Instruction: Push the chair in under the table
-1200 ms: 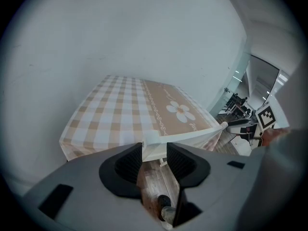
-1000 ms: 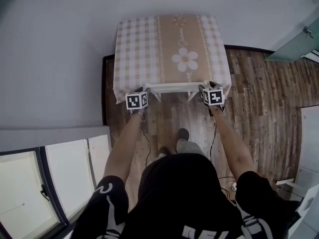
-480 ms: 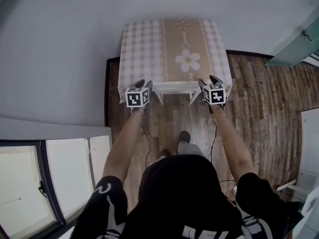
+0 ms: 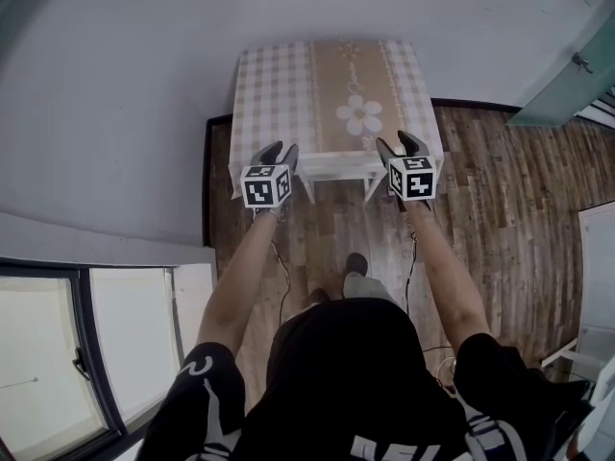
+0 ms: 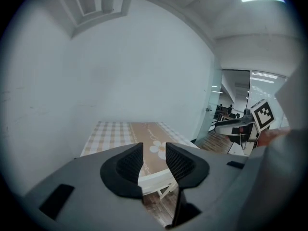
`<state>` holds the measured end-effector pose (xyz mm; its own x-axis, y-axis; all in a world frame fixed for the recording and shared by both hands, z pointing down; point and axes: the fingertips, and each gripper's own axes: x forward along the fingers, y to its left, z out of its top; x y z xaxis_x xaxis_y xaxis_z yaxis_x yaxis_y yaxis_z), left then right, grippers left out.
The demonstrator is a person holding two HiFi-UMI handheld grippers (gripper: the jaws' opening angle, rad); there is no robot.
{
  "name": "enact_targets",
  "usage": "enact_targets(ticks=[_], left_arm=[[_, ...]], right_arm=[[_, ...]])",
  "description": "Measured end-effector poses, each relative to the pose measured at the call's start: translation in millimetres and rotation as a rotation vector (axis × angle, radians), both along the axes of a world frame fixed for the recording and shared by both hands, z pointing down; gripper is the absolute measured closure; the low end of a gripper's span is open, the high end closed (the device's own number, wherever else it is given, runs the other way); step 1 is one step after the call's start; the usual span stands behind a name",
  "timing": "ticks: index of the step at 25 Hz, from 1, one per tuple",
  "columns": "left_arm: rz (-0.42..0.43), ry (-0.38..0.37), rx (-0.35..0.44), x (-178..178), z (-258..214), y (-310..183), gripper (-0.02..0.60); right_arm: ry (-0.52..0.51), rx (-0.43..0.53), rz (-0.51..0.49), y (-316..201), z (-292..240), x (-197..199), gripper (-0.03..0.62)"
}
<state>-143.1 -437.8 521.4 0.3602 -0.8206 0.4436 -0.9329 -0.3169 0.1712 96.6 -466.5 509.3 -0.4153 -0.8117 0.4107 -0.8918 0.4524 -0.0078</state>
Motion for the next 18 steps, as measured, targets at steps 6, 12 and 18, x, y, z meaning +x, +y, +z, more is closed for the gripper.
enact_targets(ticks=[6,12,18], left_arm=[[0.021,0.0,0.086,11.2,-36.8,12.3,0.434],[0.022,0.009,0.119,15.2,-49.2,27.5,0.472],[0.024,0.007,0.124,23.2,-51.9,35.9,0.49]], right_arm=[[-0.018,0.058,-0.007,16.5,-29.3,-3.8,0.389],[-0.018,0.08,0.007,32.9,-38.4,1.8,0.439],[-0.015,0.088,0.026,42.5,-41.2,12.4,0.502]])
